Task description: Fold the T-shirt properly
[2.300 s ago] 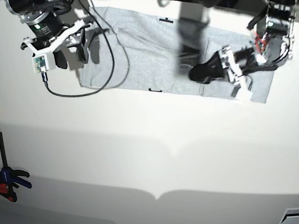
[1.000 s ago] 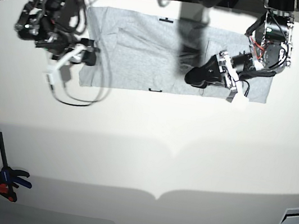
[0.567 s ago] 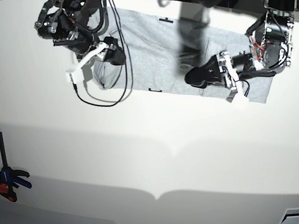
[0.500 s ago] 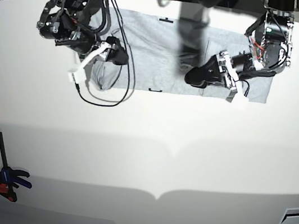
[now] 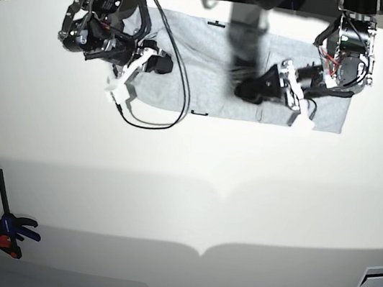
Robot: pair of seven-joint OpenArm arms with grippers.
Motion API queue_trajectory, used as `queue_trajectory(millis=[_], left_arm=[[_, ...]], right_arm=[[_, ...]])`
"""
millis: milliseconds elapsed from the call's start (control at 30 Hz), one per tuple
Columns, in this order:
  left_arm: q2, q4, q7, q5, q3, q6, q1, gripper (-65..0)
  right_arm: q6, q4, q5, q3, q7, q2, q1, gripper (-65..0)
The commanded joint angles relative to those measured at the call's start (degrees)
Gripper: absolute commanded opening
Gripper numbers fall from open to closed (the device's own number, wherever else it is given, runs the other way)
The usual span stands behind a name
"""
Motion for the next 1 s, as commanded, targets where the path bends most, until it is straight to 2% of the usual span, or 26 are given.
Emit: queue_trajectory(millis=[0, 133, 333, 433, 633, 700, 833, 967], left_arm=[[-0.3, 1.0, 1.0, -3.8, -0.2, -0.5, -0.3, -38.6], [-0.3, 2.5, 5.1, -3.9, -0.2, -0.5, 1.2, -39.1], [-0.3, 7.5, 4.4, -2.8, -0.2, -0.5, 4.8, -43.5], [-0.3, 8.4, -0.4, 4.2, -0.2, -0.5, 5.2, -43.5], [-0.3, 8.4, -19.2, 21.2, -0.2, -0.5, 5.2, -43.5], [-0.2, 8.4, -23.1, 25.0, -0.2, -0.5, 5.2, -43.5], [1.0, 8.4, -21.8, 28.1, 0.7, -0.5, 5.2, -43.5], [2.7, 8.4, -22.3, 31.7, 5.1, -0.5, 5.2, -43.5]], right_arm=[[-0.4, 0.7, -1.0, 1.4, 0.2, 0.5, 1.0, -65.0], [-0.4, 0.7, -3.3, 7.0, 0.9, 0.9, 3.1, -65.0], [-0.4, 0.7, -3.0, 11.3, 1.0, 4.1, 4.3, -65.0], [-0.9, 1.0, -3.3, 11.5, 1.0, 6.0, 4.3, -65.0], [-4.1, 6.0, -5.2, 11.5, 1.1, 10.7, 4.3, -65.0], [-5.0, 7.9, -4.7, 11.5, 0.7, 11.8, 4.6, -65.0], [-6.0, 12.2, 0.6, 11.3, -2.1, 11.4, 4.8, -65.0], [-6.0, 16.2, 1.9, 11.3, -2.7, 7.7, 4.7, -65.0]])
